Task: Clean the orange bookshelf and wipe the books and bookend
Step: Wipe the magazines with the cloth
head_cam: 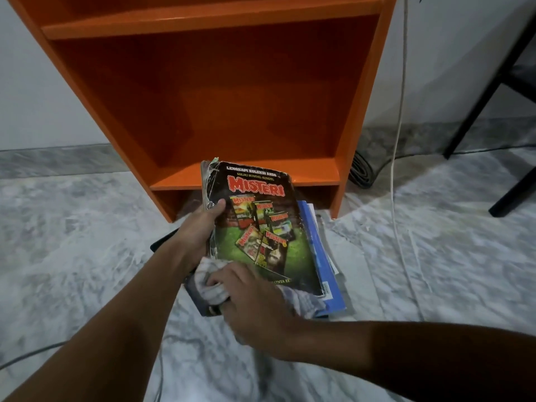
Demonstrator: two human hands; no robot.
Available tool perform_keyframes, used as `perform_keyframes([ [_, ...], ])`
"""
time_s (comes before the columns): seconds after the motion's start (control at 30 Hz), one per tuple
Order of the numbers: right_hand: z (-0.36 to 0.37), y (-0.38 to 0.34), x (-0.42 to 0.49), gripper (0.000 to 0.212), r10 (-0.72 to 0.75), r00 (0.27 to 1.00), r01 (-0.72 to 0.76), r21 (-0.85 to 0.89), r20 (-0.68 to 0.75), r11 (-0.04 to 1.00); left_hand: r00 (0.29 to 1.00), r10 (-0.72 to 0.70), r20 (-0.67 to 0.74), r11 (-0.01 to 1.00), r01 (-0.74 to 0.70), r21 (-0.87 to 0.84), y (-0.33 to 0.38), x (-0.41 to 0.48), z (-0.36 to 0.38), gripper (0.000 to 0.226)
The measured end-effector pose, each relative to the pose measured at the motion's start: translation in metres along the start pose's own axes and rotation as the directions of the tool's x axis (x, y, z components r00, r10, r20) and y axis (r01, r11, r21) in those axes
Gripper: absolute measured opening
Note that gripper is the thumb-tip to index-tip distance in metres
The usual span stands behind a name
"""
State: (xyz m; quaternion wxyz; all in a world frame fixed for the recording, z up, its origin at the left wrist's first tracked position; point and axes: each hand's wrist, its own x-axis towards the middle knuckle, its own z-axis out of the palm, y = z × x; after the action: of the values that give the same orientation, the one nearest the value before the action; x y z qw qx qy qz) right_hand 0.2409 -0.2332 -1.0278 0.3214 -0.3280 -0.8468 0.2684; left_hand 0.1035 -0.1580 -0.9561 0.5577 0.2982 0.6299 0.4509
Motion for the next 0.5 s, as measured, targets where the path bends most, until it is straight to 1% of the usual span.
perform_keyframes([
  [0.03, 0.007, 0.001, 0.001, 0.033, -0.047, 0.999, 0.047, -0.062, 0.006, 0.997, 1.000, -0.002, 0.003, 1.000, 0.002, 0.004, -0.001, 0.001, -0.001, 0.025],
  [0.07, 0.008, 0.005, 0.002, 0.034, -0.046, 0.999, 0.044, -0.095, -0.015, 0.994, 1.000, -0.006, 0.002, 1.000, 0.006, 0.001, -0.001, 0.000, -0.001, 0.027],
  [0.1, 0.008, 0.016, 0.001, 0.034, -0.005, 0.999, 0.000, -0.114, -0.043, 0.993, 1.000, -0.008, 0.002, 1.000, 0.008, -0.012, -0.001, 0.000, 0.000, 0.028],
  [0.13, 0.005, 0.028, -0.001, 0.032, 0.080, 0.993, -0.090, -0.115, -0.089, 0.989, 1.000, -0.013, 0.003, 1.000, 0.013, -0.024, -0.001, 0.000, 0.000, 0.029],
  [0.17, 0.000, 0.044, -0.004, 0.030, 0.194, 0.969, -0.212, -0.111, -0.153, 0.971, 1.000, -0.014, 0.006, 0.999, 0.014, -0.040, -0.001, 0.000, 0.000, 0.028],
  [0.2, -0.006, 0.062, -0.006, 0.028, 0.310, 0.923, -0.342, -0.115, -0.228, 0.933, 1.000, -0.021, 0.004, 0.998, 0.021, -0.059, -0.003, 0.001, -0.002, 0.026],
  [0.23, -0.015, 0.076, -0.007, 0.026, 0.411, 0.861, -0.463, -0.127, -0.300, 0.877, 1.000, -0.024, -0.005, 0.997, 0.023, -0.074, -0.005, 0.002, -0.004, 0.023],
  [0.27, -0.023, 0.086, -0.007, 0.025, 0.488, 0.800, -0.557, -0.131, -0.350, 0.820, 1.000, -0.025, -0.013, 0.996, 0.024, -0.085, -0.007, 0.002, -0.006, 0.020],
  [0.3, -0.028, 0.091, -0.005, 0.025, 0.527, 0.758, -0.607, -0.121, -0.384, 0.785, 1.000, -0.027, -0.016, 0.995, 0.025, -0.094, -0.009, 0.003, -0.007, 0.018],
  [0.33, -0.029, 0.090, -0.002, 0.024, 0.543, 0.745, -0.622, -0.108, -0.387, 0.776, 0.999, -0.029, -0.020, 0.995, 0.027, -0.097, -0.010, 0.003, -0.009, 0.016],
  [0.37, -0.028, 0.086, -0.001, 0.023, 0.521, 0.773, -0.588, -0.100, -0.362, 0.802, 0.999, -0.031, -0.022, 0.995, 0.029, -0.095, -0.012, 0.004, -0.009, 0.015],
  [0.4, -0.025, 0.077, 0.000, 0.022, 0.452, 0.837, -0.501, -0.099, -0.309, 0.860, 0.999, -0.027, -0.026, 0.996, 0.025, -0.083, -0.013, 0.004, -0.009, 0.015],
  [0.43, -0.018, 0.066, -0.001, 0.022, 0.349, 0.911, -0.376, -0.100, -0.219, 0.921, 0.999, -0.020, -0.025, 0.997, 0.018, -0.071, -0.013, 0.004, -0.009, 0.017],
  [0.47, -0.011, 0.054, -0.003, 0.023, 0.237, 0.965, -0.248, -0.102, -0.109, 0.963, 1.000, -0.019, -0.023, 0.998, 0.017, -0.059, -0.014, 0.005, -0.010, 0.020],
  [0.5, -0.006, 0.048, -0.005, 0.026, 0.137, 0.991, -0.137, -0.117, -0.012, 0.984, 1.000, -0.021, -0.020, 0.998, 0.020, -0.054, -0.014, 0.006, -0.011, 0.022],
])
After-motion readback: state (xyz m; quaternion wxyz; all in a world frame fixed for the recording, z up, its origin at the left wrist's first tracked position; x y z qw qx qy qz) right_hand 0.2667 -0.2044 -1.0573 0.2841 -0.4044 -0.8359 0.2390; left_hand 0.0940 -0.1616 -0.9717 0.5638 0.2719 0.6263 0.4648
